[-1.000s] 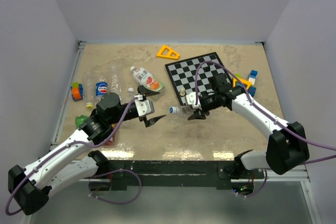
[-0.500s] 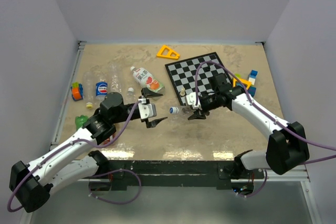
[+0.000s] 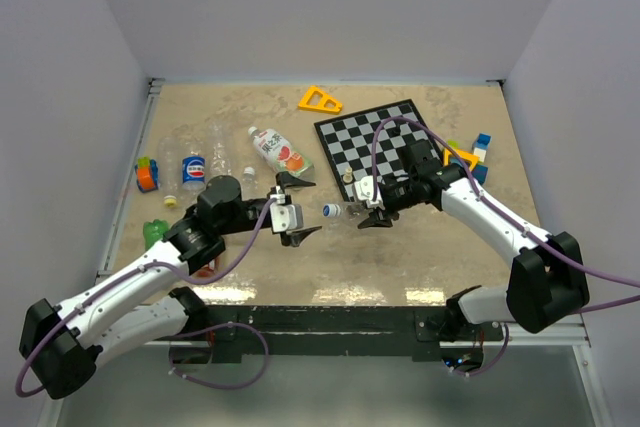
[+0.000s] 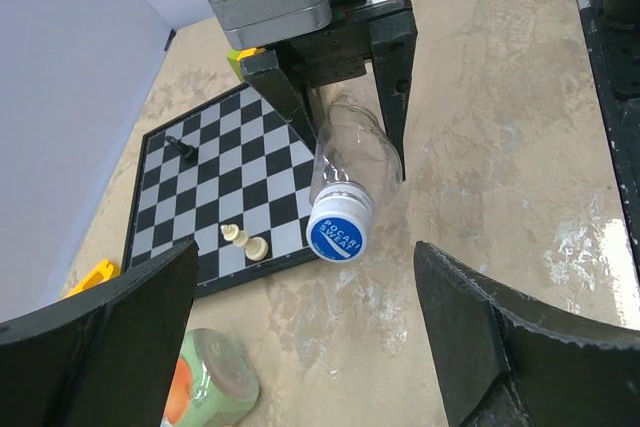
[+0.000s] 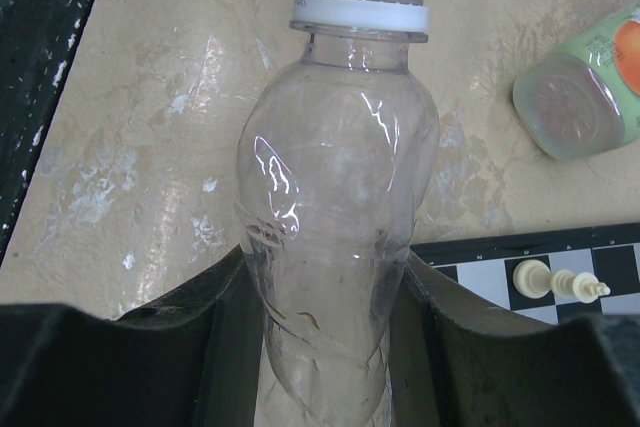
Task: Unscrew the bottle caps
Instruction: Unscrew the bottle cap from the plastic bottle.
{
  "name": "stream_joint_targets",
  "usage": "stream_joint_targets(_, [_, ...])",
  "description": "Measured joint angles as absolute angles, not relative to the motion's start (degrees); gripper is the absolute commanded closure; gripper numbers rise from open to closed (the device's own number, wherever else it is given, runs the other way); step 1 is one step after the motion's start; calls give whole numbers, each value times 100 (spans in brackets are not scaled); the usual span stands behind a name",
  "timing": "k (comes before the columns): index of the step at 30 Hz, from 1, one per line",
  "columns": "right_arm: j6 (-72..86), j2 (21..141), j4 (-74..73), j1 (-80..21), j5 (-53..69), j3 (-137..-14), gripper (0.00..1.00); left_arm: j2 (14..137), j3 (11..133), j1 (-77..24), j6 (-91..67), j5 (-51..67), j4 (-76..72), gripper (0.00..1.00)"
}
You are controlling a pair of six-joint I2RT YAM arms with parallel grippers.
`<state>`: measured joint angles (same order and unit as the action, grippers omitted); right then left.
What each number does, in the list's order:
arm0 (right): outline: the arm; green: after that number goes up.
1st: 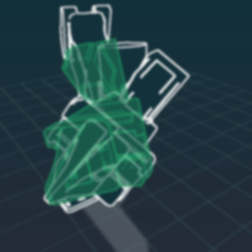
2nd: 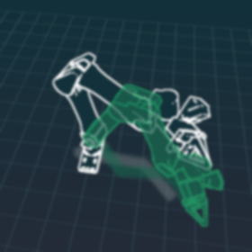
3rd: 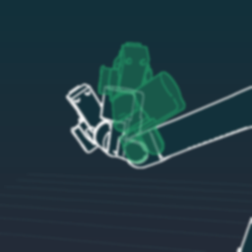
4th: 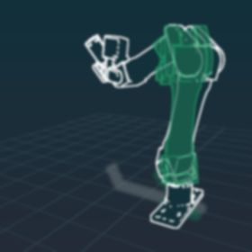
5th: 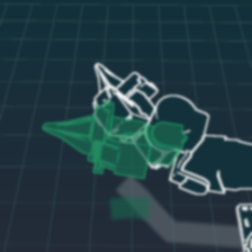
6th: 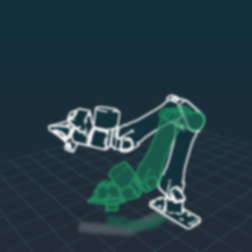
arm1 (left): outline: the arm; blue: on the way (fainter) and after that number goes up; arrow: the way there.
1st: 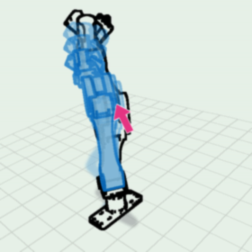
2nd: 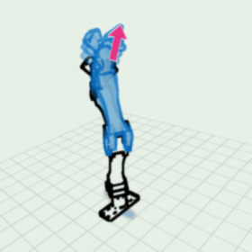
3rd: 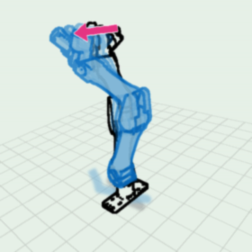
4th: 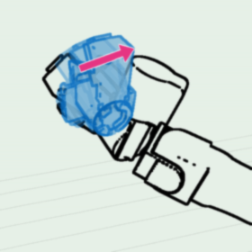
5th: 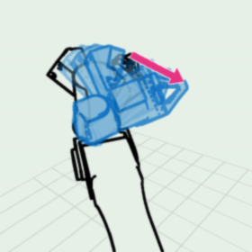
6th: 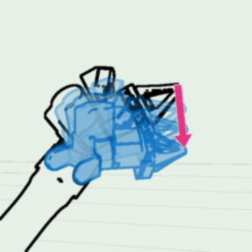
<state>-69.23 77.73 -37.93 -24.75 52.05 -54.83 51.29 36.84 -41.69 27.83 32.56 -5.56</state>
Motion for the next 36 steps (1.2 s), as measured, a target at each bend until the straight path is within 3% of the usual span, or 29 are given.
stream_joint_targets(12, [-6949,7773,-3793,-2475,5205,-5483,100,5675,3699,-4213,2978,3389,-670,15])
stream_joint_targets(25, [-6954,7773,-3800,-2475,5205,-5481,100,6233,3962,-4219,2851,3697,-777,46])
stream_joint_targets(36, [-6954,7773,-3813,-2475,5205,-5481,100,6431,4086,-4219,2808,3806,-764,50])
